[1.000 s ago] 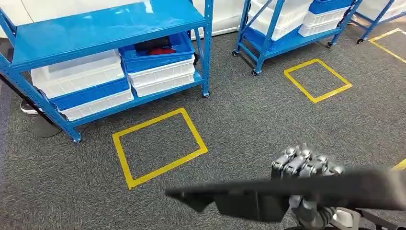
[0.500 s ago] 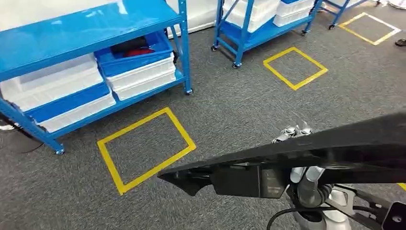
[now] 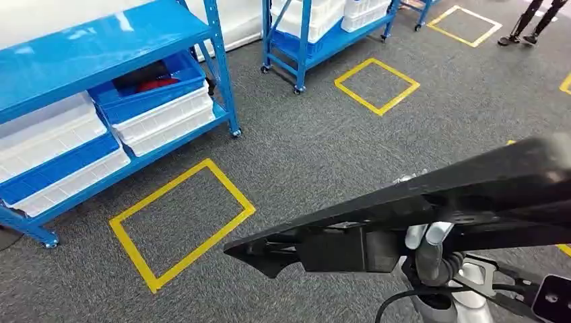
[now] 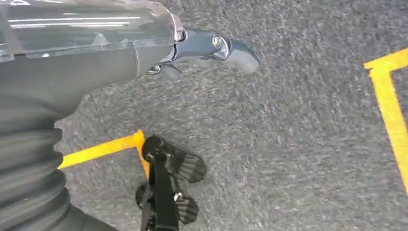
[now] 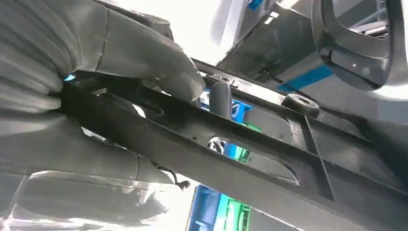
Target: Take the parts from the cabinet and place them on the table.
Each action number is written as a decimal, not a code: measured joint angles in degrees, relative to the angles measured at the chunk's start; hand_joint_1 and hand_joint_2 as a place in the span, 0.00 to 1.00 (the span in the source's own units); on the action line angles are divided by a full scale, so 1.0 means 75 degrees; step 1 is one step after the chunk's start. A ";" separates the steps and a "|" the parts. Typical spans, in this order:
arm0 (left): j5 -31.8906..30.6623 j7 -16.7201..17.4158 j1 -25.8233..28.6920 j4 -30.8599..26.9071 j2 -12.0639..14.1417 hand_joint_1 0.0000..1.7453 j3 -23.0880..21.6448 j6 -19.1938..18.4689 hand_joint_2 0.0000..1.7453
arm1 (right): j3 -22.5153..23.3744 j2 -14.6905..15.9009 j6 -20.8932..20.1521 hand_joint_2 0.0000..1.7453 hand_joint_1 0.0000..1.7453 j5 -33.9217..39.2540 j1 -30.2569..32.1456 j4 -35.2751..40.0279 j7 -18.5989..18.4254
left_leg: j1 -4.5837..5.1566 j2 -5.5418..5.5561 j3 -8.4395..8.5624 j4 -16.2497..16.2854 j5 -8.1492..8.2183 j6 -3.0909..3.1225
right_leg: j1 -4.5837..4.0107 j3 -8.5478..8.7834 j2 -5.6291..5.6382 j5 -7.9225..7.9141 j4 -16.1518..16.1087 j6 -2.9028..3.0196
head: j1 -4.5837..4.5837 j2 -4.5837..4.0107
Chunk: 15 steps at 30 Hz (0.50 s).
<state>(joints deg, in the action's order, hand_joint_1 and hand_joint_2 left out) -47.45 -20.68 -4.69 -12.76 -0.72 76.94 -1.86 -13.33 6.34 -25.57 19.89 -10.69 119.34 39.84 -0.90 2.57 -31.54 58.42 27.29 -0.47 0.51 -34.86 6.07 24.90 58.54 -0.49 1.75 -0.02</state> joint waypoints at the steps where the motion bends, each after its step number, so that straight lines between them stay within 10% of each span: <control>1: -0.0038 0.0000 -0.0007 0.0000 0.0003 0.00 0.0000 -0.0006 1.00 | 0.0003 0.0000 -0.0079 1.00 1.00 -0.0026 0.0011 0.0000 0.0000 | -0.0055 -0.0086 0.0015 -0.0078 -0.0053 0.0075 | -0.0003 -0.0017 -0.0022 0.0021 0.0029 -0.0030 | 0.0000 0.0000; 3: -0.0091 0.0038 -0.0003 0.0000 0.0020 0.00 0.0000 -0.0023 1.00 | 0.0023 -0.0015 -0.0216 1.00 1.00 -0.0079 0.0035 0.0003 0.0003 | -0.0041 -0.0241 0.0029 -0.0113 -0.0077 0.0167 | -0.0022 -0.0285 -0.0626 0.0427 0.0615 -0.0100 | 0.0000 0.0000; 5: -0.0143 0.0149 0.0041 0.0000 0.0029 0.00 0.0000 -0.0023 1.00 | 0.0079 -0.0093 -0.0306 1.00 1.00 -0.0166 0.0163 0.0003 0.0003 | -0.0012 -0.0417 0.0012 -0.0111 -0.0072 0.0181 | 0.0018 -0.0889 -0.0740 0.0991 0.1860 -0.0158 | 0.0000 0.0000; 7: -0.0140 0.0271 0.0055 0.0000 0.0047 0.00 0.0000 0.0020 1.00 | 0.0143 -0.0146 -0.0356 1.00 1.00 -0.0248 0.0335 0.0000 0.0000 | -0.0003 -0.0568 0.0008 -0.0109 -0.0061 0.0182 | 0.0039 -0.1150 -0.0767 0.1040 0.2383 -0.0178 | -0.0003 0.0000; 9: -0.0059 0.0338 0.0041 0.0000 0.0055 0.00 0.0003 0.0146 1.00 | 0.0292 -0.0181 -0.0467 1.00 1.00 -0.0291 0.0460 0.0000 0.0000 | 0.0007 -0.0706 0.0029 -0.0109 -0.0040 0.0170 | 0.0034 -0.0682 -0.0819 0.0503 0.1486 -0.0140 | 0.0000 0.0000; 11: 0.0003 0.0359 0.0031 0.0000 0.0055 0.00 0.0023 0.0178 1.00 | 0.0525 -0.0192 -0.0595 1.00 1.00 -0.0280 0.0551 0.0003 0.0000 | 0.0024 -0.0818 0.0079 -0.0111 -0.0012 0.0135 | -0.0049 0.0110 -0.1262 0.0065 0.0066 0.0008 | 0.0000 0.0000; 12: 0.0008 0.0373 0.0026 0.0000 0.0052 0.00 0.0032 0.0160 1.00 | 0.0653 -0.0198 -0.0673 1.00 1.00 -0.0277 0.0591 0.0000 0.0000 | 0.0085 -0.0861 0.0080 -0.0097 0.0019 0.0083 | -0.0119 0.0138 -0.1402 0.0150 -0.0028 0.0070 | 0.0000 0.0000; 15: 0.0023 0.0405 0.0000 0.0000 0.0052 0.00 0.0047 0.0061 1.00 | 0.0936 -0.0265 -0.0869 1.00 1.00 -0.0280 0.0736 -0.0009 0.0009 | 0.0051 -0.1048 0.0131 -0.0160 0.0018 -0.0037 | -0.0153 0.0082 -0.1121 0.0117 -0.0044 0.0143 | 0.0000 0.0000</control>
<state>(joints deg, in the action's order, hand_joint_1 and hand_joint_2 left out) -47.28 -17.64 -4.69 -12.76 -0.33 77.29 -1.40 -6.31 4.35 -32.09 17.79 -5.17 119.27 39.91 -0.52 -5.29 -30.56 57.21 27.42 -0.75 -0.64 -34.25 -2.35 25.78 58.20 0.59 1.75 -0.02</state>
